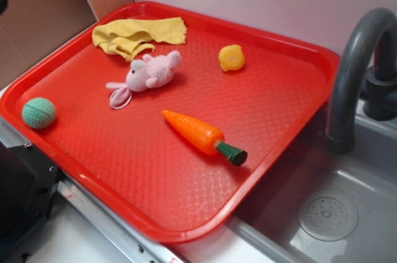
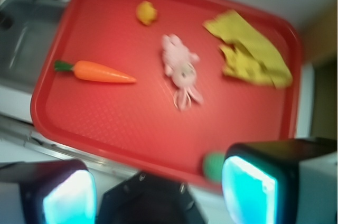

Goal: Grab the carrot.

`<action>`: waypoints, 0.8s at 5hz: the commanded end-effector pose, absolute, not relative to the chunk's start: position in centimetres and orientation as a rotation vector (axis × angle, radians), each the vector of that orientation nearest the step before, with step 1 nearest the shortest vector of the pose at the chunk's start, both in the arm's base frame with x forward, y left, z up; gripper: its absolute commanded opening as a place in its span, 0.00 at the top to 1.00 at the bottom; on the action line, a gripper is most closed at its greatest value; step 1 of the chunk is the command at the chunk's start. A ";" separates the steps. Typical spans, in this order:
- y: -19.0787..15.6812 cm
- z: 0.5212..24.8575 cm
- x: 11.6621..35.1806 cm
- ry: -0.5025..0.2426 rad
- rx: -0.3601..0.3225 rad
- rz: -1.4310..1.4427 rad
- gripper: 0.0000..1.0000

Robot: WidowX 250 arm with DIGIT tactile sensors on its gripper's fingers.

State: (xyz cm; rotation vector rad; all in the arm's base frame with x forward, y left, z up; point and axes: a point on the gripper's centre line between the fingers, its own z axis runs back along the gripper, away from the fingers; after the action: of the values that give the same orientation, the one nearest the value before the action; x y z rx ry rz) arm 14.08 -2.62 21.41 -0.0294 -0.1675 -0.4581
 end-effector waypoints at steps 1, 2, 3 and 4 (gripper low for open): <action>-6.3 19.5 17.8 -0.232 0.019 -0.931 0.00; -8.4 17.9 18.9 -0.249 -0.017 -1.179 0.00; -10.2 16.3 19.6 -0.233 -0.035 -1.379 0.00; -11.6 14.6 20.3 -0.188 -0.048 -1.450 0.00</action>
State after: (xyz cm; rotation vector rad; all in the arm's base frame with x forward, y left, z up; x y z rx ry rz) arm 20.49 -10.57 12.86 -0.0709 -0.1178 -1.4388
